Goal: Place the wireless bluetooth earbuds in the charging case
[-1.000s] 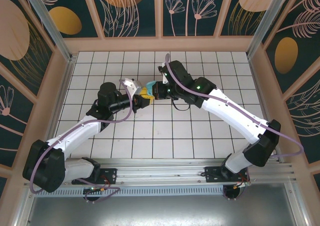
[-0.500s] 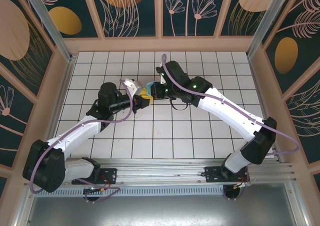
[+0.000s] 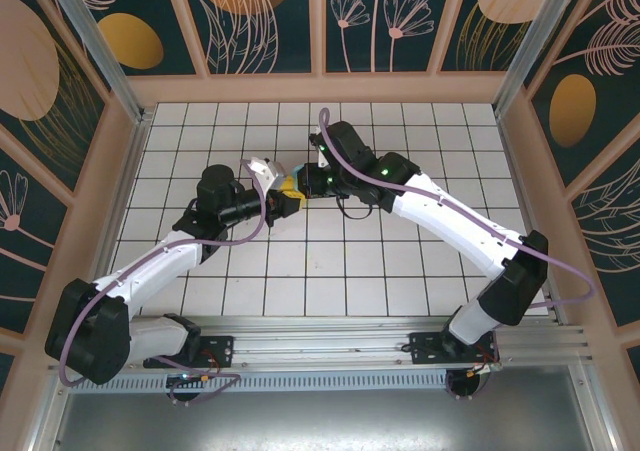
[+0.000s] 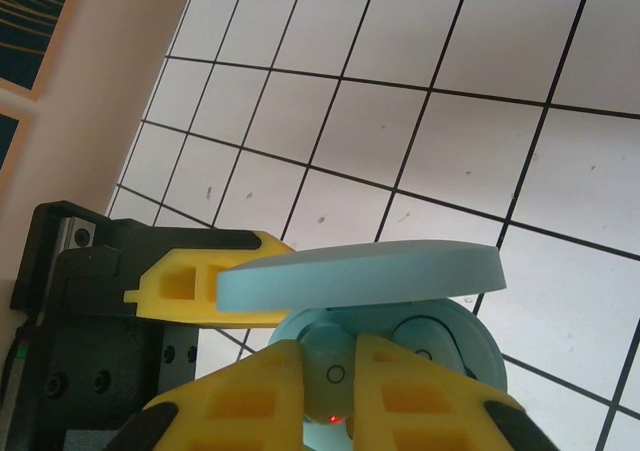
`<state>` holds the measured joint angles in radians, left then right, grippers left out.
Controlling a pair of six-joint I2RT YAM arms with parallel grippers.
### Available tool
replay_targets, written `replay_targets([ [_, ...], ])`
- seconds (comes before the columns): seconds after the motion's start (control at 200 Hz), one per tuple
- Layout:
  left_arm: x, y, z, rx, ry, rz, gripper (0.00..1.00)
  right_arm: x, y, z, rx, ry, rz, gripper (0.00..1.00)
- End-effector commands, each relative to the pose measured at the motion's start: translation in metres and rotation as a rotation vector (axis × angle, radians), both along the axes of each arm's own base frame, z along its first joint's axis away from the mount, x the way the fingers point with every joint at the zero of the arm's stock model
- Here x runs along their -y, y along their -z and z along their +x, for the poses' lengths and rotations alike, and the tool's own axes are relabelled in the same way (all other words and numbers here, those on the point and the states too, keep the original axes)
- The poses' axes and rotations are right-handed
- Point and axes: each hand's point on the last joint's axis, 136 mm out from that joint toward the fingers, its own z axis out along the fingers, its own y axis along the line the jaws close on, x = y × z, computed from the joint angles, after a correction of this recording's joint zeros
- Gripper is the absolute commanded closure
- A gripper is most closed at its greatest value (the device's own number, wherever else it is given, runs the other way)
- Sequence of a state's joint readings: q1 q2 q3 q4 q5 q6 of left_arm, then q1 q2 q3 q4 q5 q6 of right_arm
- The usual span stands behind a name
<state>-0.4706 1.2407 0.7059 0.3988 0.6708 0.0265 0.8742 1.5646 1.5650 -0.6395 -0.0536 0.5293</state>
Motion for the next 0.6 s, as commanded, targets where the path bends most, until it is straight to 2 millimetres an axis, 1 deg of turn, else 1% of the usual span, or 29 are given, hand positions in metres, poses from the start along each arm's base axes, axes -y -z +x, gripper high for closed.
replay_targets([
  [0.0, 0.002, -0.013, -0.004, 0.059, 0.014, -0.013, 0.8, -0.008, -0.003, -0.009, -0.01, -0.042, 0.003, 0.8],
  [0.045, 0.001, -0.013, -0.004, 0.06, 0.012, -0.013, 0.8, -0.007, -0.004, -0.009, -0.01, -0.04, 0.0, 0.75],
  [0.12, 0.001, -0.013, -0.003, 0.06, 0.01, -0.011, 0.8, -0.005, -0.006, -0.011, -0.007, -0.037, 0.0, 0.72],
  [0.23, 0.001, -0.013, -0.003, 0.061, 0.007, -0.01, 0.8, -0.002, -0.009, -0.011, 0.004, -0.03, 0.004, 0.7],
  [0.37, 0.0, -0.014, -0.003, 0.065, 0.005, -0.008, 0.8, -0.001, -0.018, -0.01, 0.023, -0.027, 0.013, 0.69],
  [0.465, 0.0, -0.013, -0.003, 0.062, 0.003, -0.004, 0.8, 0.001, -0.034, -0.011, 0.049, -0.029, 0.031, 0.69],
  [0.596, 0.001, -0.011, -0.003, 0.048, 0.007, -0.002, 0.8, 0.007, -0.067, -0.017, 0.122, -0.051, 0.088, 0.69],
])
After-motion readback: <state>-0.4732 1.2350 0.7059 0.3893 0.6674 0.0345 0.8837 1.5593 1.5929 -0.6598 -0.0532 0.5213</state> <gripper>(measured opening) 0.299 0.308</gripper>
